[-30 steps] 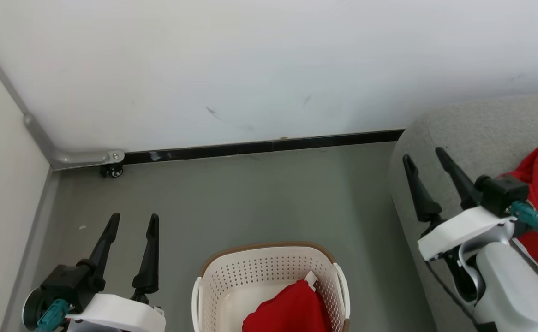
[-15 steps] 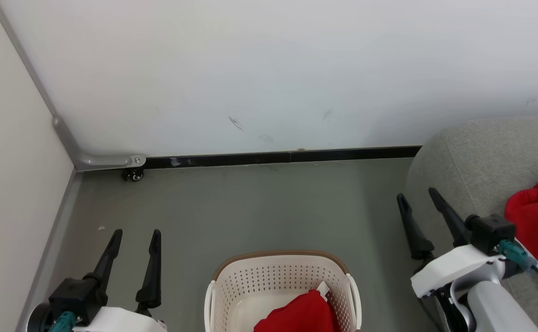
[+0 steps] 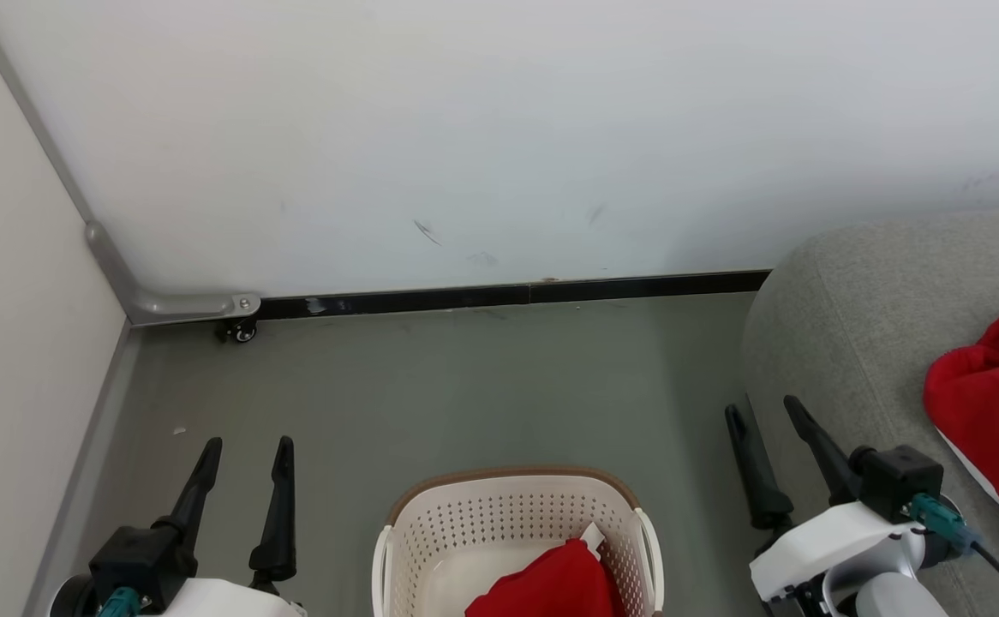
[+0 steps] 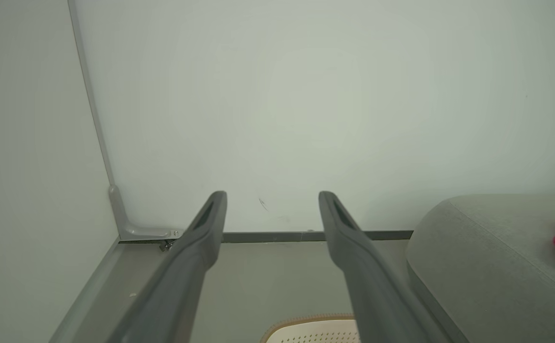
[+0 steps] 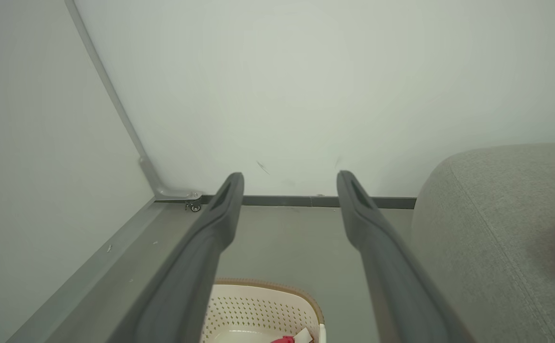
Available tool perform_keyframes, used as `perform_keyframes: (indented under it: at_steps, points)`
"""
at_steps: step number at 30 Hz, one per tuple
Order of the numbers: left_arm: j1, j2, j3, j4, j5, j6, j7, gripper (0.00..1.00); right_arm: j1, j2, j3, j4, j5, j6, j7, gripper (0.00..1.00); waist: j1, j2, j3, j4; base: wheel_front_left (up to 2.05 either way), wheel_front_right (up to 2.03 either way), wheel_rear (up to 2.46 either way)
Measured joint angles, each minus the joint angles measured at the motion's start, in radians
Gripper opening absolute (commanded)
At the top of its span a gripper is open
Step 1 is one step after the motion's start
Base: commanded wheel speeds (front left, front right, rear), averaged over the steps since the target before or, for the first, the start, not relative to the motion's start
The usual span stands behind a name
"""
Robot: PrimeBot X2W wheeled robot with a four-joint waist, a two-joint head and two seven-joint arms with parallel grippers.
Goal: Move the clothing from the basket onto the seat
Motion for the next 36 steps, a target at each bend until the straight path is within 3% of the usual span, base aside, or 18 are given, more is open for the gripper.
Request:
perform_keyframes:
  at_steps: [12, 36]
  points:
    - [0.001, -0.011, 0.0, 0.01, 0.02, -0.003, 0.0, 1.0, 0.082, 0.021, -0.034, -0.072, -0.063, 0.0, 0.038, 1.0, 0.0, 0.0, 0.005, -0.027, 0.0, 0.0, 0.0]
    - [0.006, -0.02, 0.002, 0.044, 0.07, -0.003, 0.0, 1.0, 0.164, 0.032, -0.061, -0.208, -0.069, 0.0, 0.086, 1.0, 0.0, 0.0, 0.017, -0.061, 0.0, 0.0, 0.0]
